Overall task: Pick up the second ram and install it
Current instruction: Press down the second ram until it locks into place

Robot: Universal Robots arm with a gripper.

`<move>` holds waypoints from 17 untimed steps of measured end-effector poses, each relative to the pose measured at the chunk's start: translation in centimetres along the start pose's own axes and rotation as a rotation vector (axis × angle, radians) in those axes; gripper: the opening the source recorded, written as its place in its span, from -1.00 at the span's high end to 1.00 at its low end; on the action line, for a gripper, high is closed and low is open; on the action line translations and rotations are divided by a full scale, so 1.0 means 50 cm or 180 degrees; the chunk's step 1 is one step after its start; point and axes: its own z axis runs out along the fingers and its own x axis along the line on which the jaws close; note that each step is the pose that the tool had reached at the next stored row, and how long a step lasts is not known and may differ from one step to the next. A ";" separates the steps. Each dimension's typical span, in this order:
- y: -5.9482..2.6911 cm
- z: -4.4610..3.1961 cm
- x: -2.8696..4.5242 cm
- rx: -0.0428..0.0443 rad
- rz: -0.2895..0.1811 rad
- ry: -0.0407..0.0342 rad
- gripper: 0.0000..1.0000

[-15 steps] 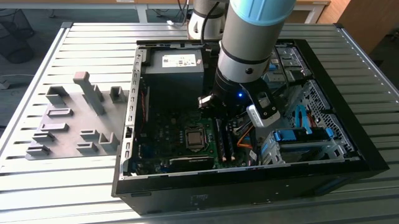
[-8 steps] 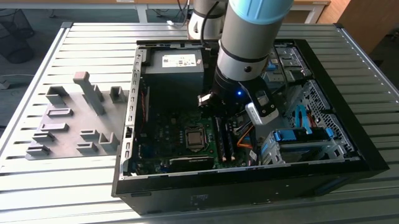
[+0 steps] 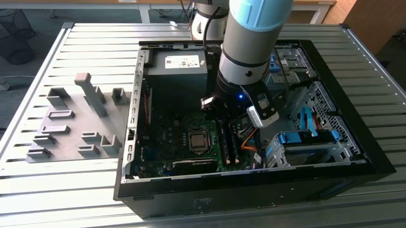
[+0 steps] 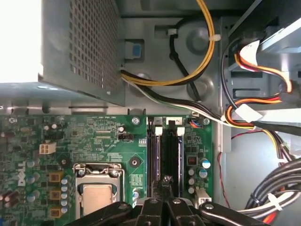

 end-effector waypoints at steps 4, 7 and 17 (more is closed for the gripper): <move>-0.001 0.011 0.000 0.0006 0.0000 0.0002 0.79; -0.001 0.014 0.000 0.0006 0.0000 0.0002 0.79; 0.001 -0.032 0.002 -0.0005 0.0000 0.0000 0.79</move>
